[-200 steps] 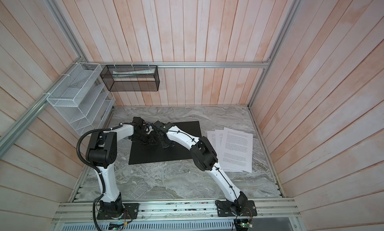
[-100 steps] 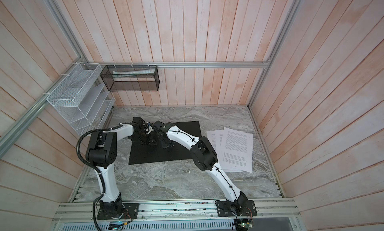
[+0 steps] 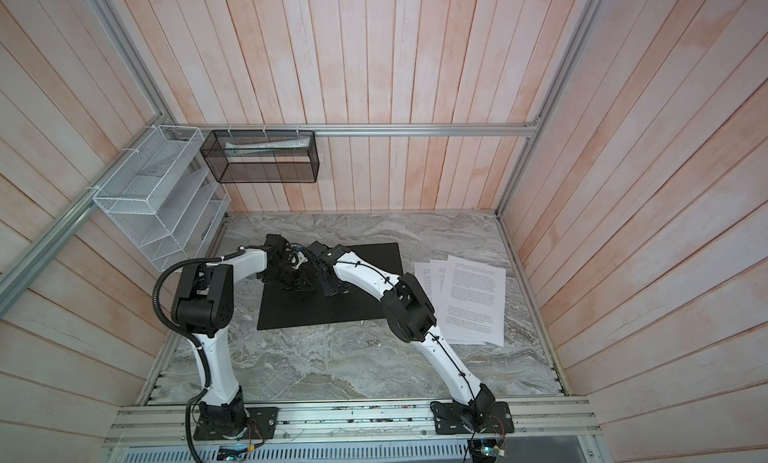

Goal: Put the files into the folder

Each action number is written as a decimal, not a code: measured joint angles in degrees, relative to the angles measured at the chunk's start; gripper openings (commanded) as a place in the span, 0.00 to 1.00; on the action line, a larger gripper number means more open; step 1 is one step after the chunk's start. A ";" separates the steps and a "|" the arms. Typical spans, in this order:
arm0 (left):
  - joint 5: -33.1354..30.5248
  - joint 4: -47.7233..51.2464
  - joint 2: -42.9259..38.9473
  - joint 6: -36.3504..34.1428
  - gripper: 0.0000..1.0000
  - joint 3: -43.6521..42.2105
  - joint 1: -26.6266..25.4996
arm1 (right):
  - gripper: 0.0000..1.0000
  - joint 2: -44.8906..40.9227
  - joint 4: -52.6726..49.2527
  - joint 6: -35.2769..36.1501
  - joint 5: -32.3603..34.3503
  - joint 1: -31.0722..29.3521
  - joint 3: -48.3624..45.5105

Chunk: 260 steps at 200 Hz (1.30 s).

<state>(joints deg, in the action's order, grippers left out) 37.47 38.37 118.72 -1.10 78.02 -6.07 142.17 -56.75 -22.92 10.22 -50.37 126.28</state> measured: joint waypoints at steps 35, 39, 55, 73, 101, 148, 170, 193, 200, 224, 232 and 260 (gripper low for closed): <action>-0.02 0.15 0.02 0.00 0.18 0.07 0.02 | 0.01 0.00 -0.07 0.04 -0.09 0.13 0.09; -0.02 0.22 0.02 0.00 0.18 0.09 0.02 | 0.01 0.00 -0.09 0.04 -0.17 0.15 0.15; -0.04 0.26 0.04 0.00 0.18 0.11 0.04 | 0.01 0.00 -0.15 0.04 -0.55 0.24 0.31; -0.02 0.46 0.09 0.00 0.18 0.22 0.07 | 0.01 -0.02 -0.13 0.07 -1.27 0.37 0.37; -0.17 0.70 0.11 0.00 0.18 0.31 0.07 | 0.01 -0.11 -0.11 0.04 -1.29 0.39 0.09; -0.26 0.87 0.11 0.00 0.18 0.37 0.07 | 0.02 -0.85 0.59 0.04 -1.09 0.39 -0.76; -0.28 0.92 0.11 0.00 0.18 0.42 0.07 | 0.02 -0.52 -0.87 0.22 -0.39 0.44 0.85; -0.31 0.98 0.11 0.00 0.18 0.42 0.07 | 0.02 0.79 -3.85 0.48 1.29 1.25 4.33; -0.31 1.01 0.11 0.00 0.18 0.42 0.07 | 0.02 1.18 -4.50 0.50 1.68 1.51 5.35; -0.37 1.11 0.11 0.00 0.18 0.48 0.07 | 0.03 1.46 -6.10 0.61 2.58 2.25 7.15; -0.39 1.14 0.11 0.00 0.18 0.50 0.07 | 0.03 1.46 -6.36 0.63 2.84 2.32 7.52; -0.42 1.25 0.11 -0.02 0.18 0.52 0.07 | 0.06 1.46 -6.40 0.70 3.32 1.92 7.96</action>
<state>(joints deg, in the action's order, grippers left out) 37.06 39.62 118.83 -1.13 78.54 -6.00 143.63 -63.16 -22.22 13.54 -48.45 134.23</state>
